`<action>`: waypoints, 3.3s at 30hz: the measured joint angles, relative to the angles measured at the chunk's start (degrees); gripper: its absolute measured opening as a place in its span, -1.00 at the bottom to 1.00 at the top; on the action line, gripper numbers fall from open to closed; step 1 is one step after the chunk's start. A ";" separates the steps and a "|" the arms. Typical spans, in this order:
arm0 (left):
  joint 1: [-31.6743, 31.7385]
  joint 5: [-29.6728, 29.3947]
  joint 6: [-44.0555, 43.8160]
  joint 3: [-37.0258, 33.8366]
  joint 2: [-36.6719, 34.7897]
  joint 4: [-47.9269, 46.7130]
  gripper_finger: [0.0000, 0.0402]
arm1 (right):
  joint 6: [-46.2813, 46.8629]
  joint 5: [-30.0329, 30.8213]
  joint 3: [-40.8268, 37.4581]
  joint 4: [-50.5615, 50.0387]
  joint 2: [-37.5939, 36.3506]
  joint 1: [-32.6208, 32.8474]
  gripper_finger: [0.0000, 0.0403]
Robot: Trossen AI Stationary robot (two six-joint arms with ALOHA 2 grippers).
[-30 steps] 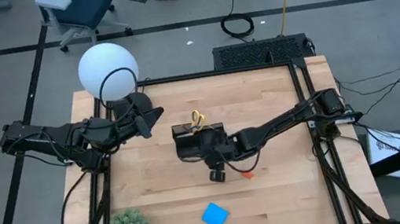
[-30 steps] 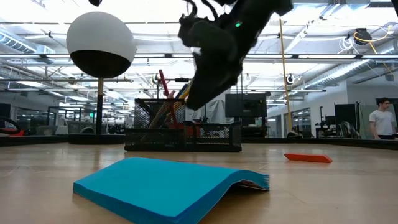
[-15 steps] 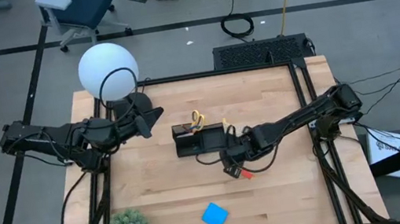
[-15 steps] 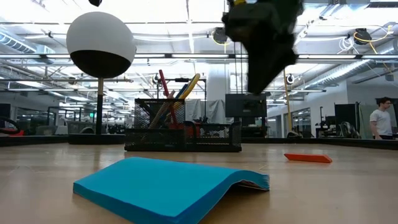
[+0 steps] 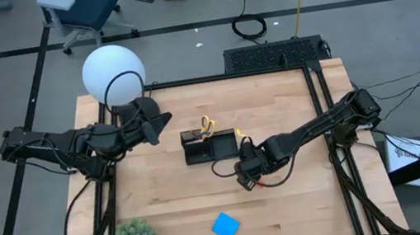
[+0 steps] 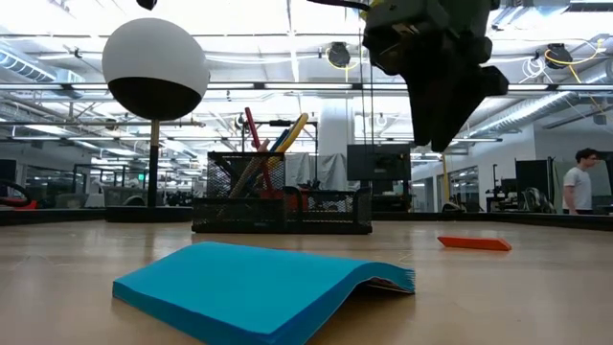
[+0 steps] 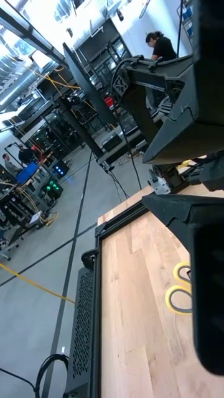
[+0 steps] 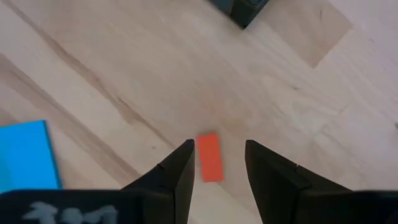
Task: Pick and place office supplies into organizer
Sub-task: Put the orange eraser into the desk organizer
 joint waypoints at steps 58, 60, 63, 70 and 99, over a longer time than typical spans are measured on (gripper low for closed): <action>-0.01 0.00 0.00 -0.01 0.00 0.01 -0.60 | -1.96 -4.53 -0.09 0.44 4.28 3.30 -0.35; -0.01 0.00 0.00 -0.02 0.00 0.00 -0.60 | -4.08 -5.65 -0.09 0.45 4.31 3.45 -0.35; -0.01 0.00 0.00 -0.02 0.00 0.00 -0.60 | -4.17 -5.73 -0.09 0.14 4.31 3.48 -0.35; 0.00 0.00 0.00 -0.01 0.01 0.00 -0.60 | -1.44 -5.65 -0.04 -0.01 4.64 3.32 -0.35; -0.02 0.00 0.00 -0.02 0.00 0.00 -0.60 | -4.91 -7.38 -5.39 5.56 9.27 2.40 -0.35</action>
